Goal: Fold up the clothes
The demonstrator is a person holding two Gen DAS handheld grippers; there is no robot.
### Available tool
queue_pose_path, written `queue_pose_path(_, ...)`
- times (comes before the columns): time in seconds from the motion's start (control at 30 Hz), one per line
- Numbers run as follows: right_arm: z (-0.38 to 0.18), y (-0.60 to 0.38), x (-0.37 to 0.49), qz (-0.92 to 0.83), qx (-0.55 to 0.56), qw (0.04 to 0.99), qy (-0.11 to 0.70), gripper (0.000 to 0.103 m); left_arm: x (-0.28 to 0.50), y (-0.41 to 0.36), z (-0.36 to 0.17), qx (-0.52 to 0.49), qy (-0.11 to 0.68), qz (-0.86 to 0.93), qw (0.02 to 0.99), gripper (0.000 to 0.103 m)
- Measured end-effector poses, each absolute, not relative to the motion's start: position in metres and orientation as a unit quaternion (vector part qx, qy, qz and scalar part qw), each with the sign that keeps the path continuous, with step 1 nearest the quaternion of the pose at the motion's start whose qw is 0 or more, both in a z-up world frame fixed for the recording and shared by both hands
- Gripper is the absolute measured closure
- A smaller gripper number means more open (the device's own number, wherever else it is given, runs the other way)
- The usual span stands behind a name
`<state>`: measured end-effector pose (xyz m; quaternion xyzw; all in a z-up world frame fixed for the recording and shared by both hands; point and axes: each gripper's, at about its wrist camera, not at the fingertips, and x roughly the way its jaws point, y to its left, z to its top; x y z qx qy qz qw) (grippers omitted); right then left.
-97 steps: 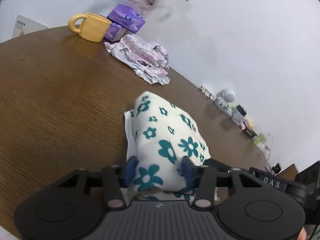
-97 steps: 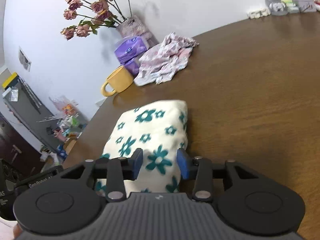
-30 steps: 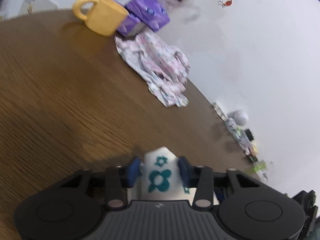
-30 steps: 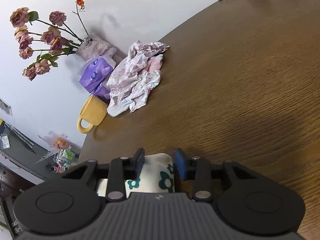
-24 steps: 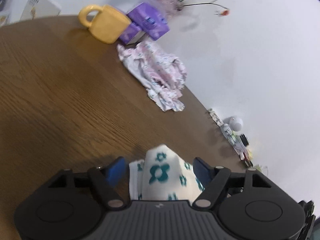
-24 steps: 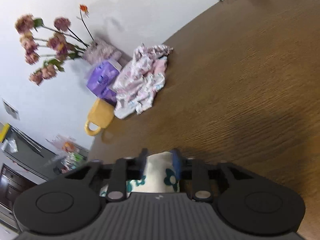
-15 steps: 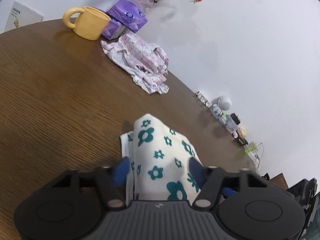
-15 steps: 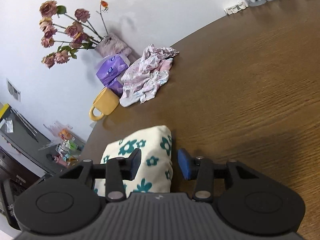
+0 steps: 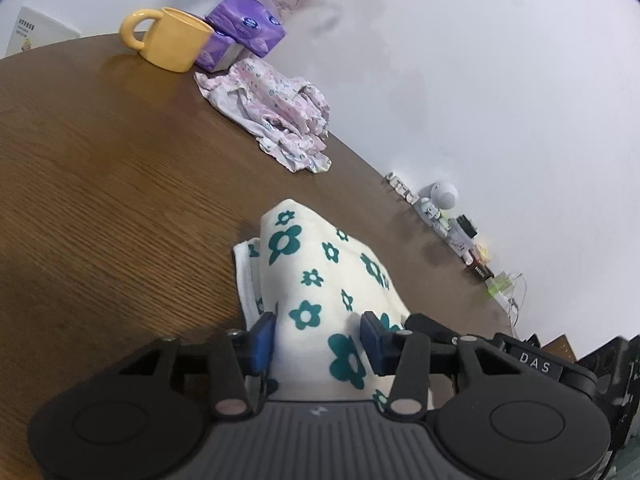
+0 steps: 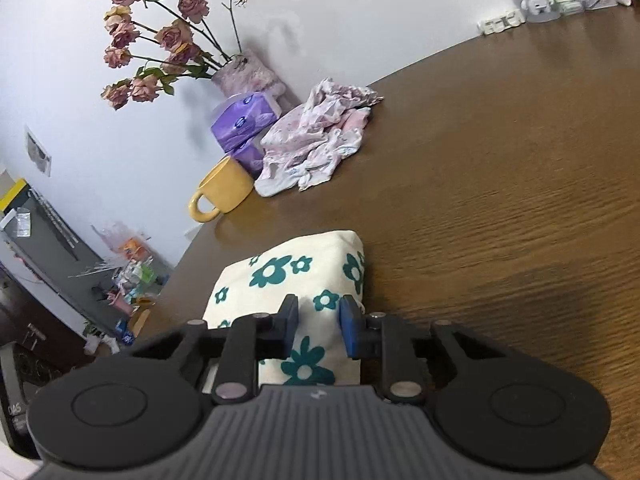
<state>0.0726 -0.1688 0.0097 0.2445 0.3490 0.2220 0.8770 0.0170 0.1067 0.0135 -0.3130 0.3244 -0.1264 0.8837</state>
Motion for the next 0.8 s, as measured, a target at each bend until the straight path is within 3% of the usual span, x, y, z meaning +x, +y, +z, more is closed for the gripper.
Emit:
queue_pose_path(0.03, 0.011, -0.17, 0.071, 0.223, 0.247, 0.877, 0.348, 0.078, 0.015, 0.107, 0.014, -0.313, 0.323, -0.125, 0.884, 0.041)
queue_pose_path(0.07, 0.011, -0.171, 0.069, 0.221, 0.25, 0.876, 0.349, 0.076, 0.013, 0.106, 0.015, -0.308, 0.32, -0.126, 0.887, 0.046)
queue_pose_path(0.1, 0.012, -0.173, 0.067, 0.219, 0.253, 0.875, 0.351, 0.065, 0.01, 0.105, 0.016, -0.302, 0.317, -0.128, 0.89, 0.053)
queue_pose_path(0.13, 0.012, -0.175, 0.065, 0.217, 0.256, 0.874, 0.352, 0.063, 0.009, 0.103, 0.016, -0.292, 0.318, -0.131, 0.893, 0.064)
queue_pose_path(0.17, 0.013, -0.176, 0.062, 0.218, 0.255, 0.875, 0.349, 0.065, 0.008, 0.101, 0.016, -0.291, 0.318, -0.129, 0.893, 0.064)
queue_pose_path(0.2, 0.013, -0.175, 0.058, 0.22, 0.251, 0.877, 0.347, 0.082, 0.007, 0.1, 0.015, -0.29, 0.318, -0.127, 0.894, 0.063)
queue_pose_path(0.23, 0.013, -0.173, 0.054, 0.224, 0.249, 0.877, 0.345, 0.088, 0.006, 0.101, 0.016, -0.294, 0.318, -0.125, 0.893, 0.059)
queue_pose_path(0.27, 0.014, -0.172, 0.052, 0.223, 0.242, 0.88, 0.342, 0.088, 0.005, 0.101, 0.016, -0.298, 0.317, -0.123, 0.892, 0.044)
queue_pose_path(0.3, 0.015, -0.17, 0.049, 0.222, 0.235, 0.884, 0.339, 0.088, 0.002, 0.102, 0.016, -0.299, 0.317, -0.123, 0.892, 0.037)
queue_pose_path(0.33, 0.017, -0.169, 0.047, 0.221, 0.228, 0.887, 0.335, 0.085, 0.0, 0.103, 0.016, -0.3, 0.316, -0.124, 0.891, 0.036)
queue_pose_path(0.37, 0.018, -0.169, 0.045, 0.219, 0.227, 0.887, 0.336, 0.081, -0.002, 0.103, 0.016, -0.3, 0.316, -0.125, 0.891, 0.042)
queue_pose_path(0.4, 0.019, -0.17, 0.043, 0.218, 0.226, 0.888, 0.336, 0.066, -0.003, 0.102, 0.016, -0.295, 0.317, -0.131, 0.892, 0.048)
queue_pose_path(0.43, 0.02, -0.17, 0.04, 0.215, 0.224, 0.89, 0.334, 0.061, -0.004, 0.1, 0.015, -0.291, 0.319, -0.137, 0.891, 0.057)
queue_pose_path(0.47, 0.02, -0.169, 0.038, 0.217, 0.22, 0.89, 0.335, 0.062, -0.005, 0.099, 0.015, -0.29, 0.319, -0.136, 0.892, 0.057)
queue_pose_path(0.53, 0.017, -0.167, 0.037, 0.22, 0.22, 0.887, 0.341, 0.086, -0.007, 0.097, 0.014, -0.288, 0.32, -0.133, 0.893, 0.054)
queue_pose_path(0.6, 0.015, -0.167, 0.035, 0.219, 0.222, 0.886, 0.343, 0.085, -0.011, 0.099, 0.014, -0.292, 0.319, -0.128, 0.893, 0.038)
queue_pose_path(0.67, 0.017, -0.17, 0.031, 0.218, 0.228, 0.885, 0.342, 0.078, -0.015, 0.101, 0.015, -0.294, 0.318, -0.124, 0.893, 0.039)
queue_pose_path(0.7, 0.018, -0.172, 0.029, 0.218, 0.231, 0.884, 0.342, 0.066, -0.016, 0.098, 0.014, -0.288, 0.318, -0.124, 0.895, 0.04)
queue_pose_path(0.73, 0.018, -0.172, 0.027, 0.219, 0.23, 0.883, 0.345, 0.062, -0.017, 0.096, 0.014, -0.282, 0.319, -0.125, 0.896, 0.048)
queue_pose_path(0.77, 0.017, -0.171, 0.025, 0.22, 0.229, 0.882, 0.348, 0.062, -0.018, 0.093, 0.013, -0.276, 0.319, -0.126, 0.898, 0.055)
queue_pose_path(0.8, 0.016, -0.171, 0.023, 0.221, 0.228, 0.881, 0.351, 0.062, -0.019, 0.091, 0.013, -0.27, 0.319, -0.127, 0.9, 0.055)
